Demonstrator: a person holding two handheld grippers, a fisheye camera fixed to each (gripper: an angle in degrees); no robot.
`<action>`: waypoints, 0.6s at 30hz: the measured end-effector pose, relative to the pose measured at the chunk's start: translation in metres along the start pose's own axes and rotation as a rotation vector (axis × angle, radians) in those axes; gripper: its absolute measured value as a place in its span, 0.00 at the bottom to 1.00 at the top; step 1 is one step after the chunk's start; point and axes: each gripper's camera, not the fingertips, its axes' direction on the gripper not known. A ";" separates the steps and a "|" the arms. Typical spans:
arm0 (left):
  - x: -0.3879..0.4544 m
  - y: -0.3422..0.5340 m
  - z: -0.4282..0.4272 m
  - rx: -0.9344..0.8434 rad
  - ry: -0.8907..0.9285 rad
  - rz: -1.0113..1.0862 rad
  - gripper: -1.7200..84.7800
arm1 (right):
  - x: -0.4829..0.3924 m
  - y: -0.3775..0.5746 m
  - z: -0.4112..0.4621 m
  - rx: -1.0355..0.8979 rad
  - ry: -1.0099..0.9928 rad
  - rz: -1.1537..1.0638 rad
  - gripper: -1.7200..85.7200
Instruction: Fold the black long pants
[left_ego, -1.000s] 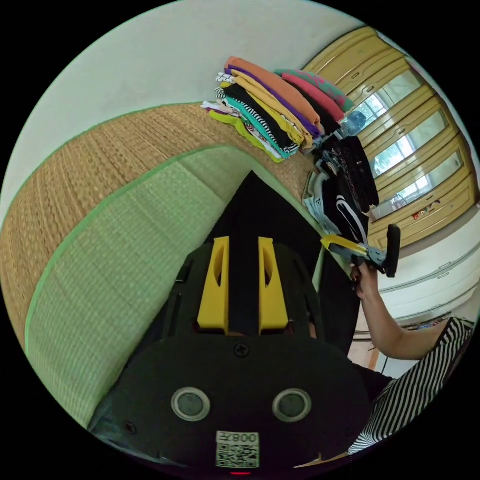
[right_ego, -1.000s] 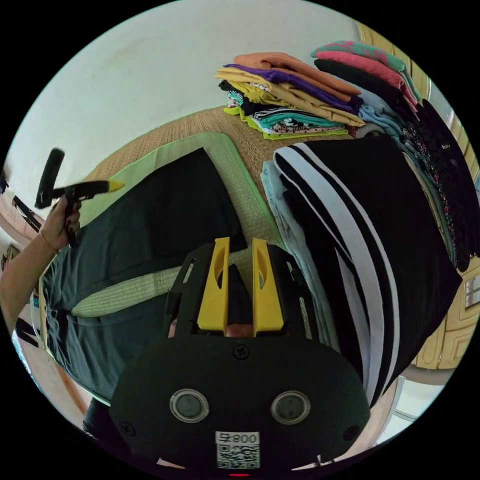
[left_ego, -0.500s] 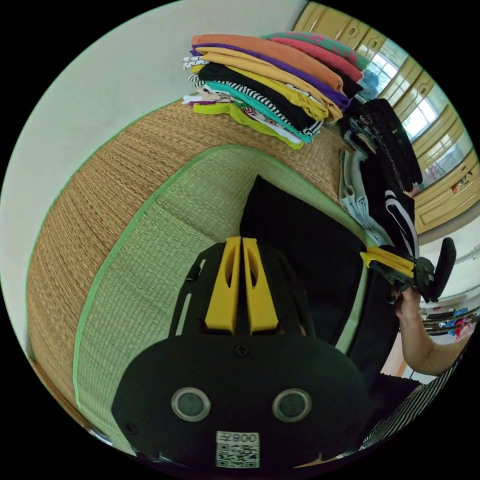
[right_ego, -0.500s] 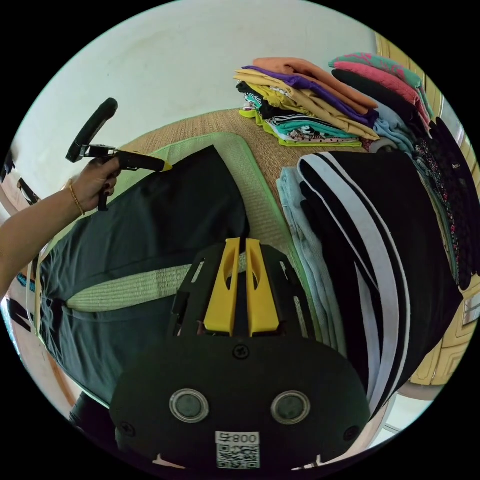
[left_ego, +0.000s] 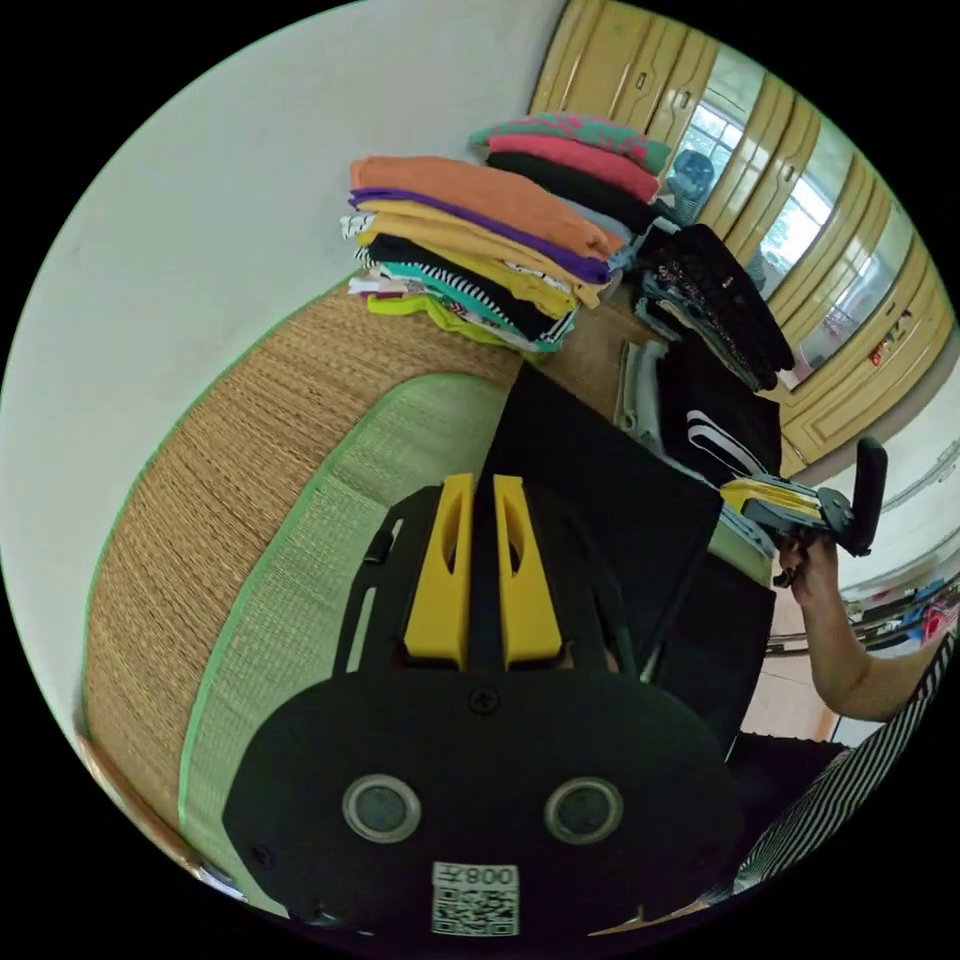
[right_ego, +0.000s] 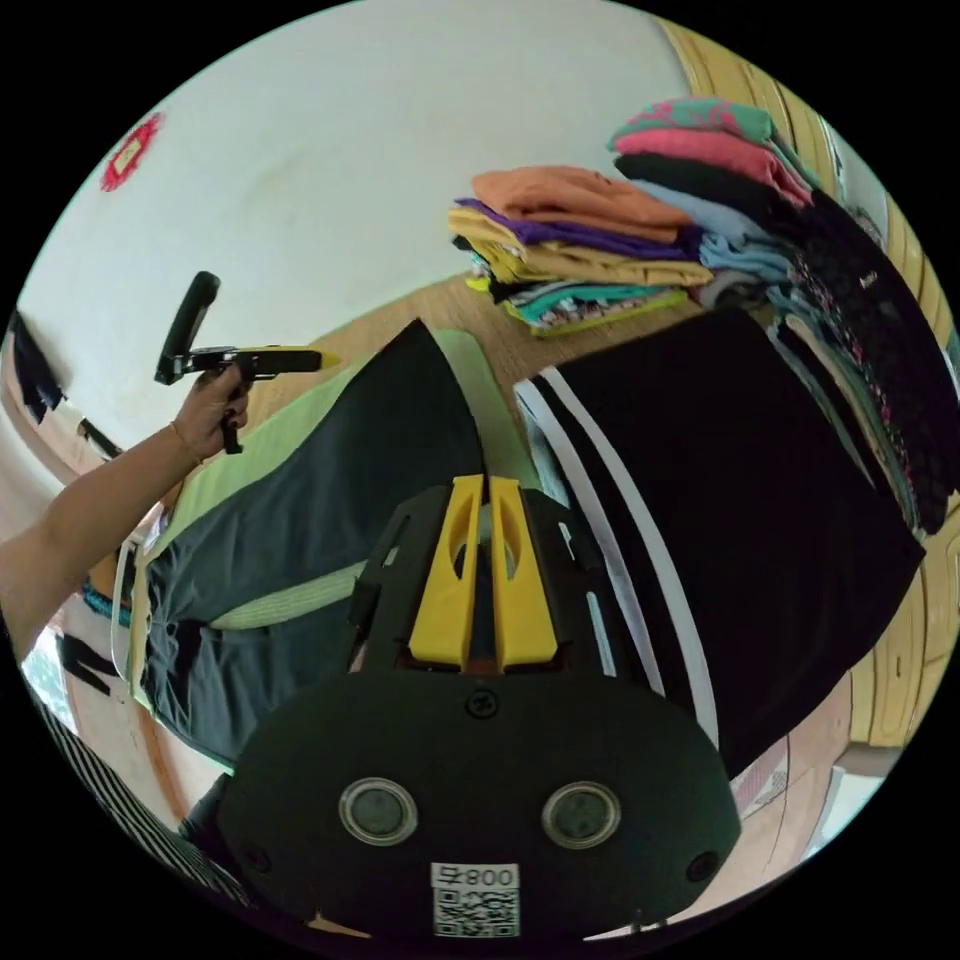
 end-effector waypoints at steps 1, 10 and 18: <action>0.001 0.002 0.003 0.003 0.023 -0.013 0.07 | 0.006 0.005 -0.002 -0.026 -0.004 0.010 0.05; 0.086 0.066 0.059 -0.196 0.387 0.196 0.11 | 0.010 0.105 -0.061 -0.181 0.097 -0.003 0.11; 0.116 0.087 0.103 -0.259 0.225 0.222 0.07 | 0.007 0.123 -0.069 -0.271 0.181 0.040 0.09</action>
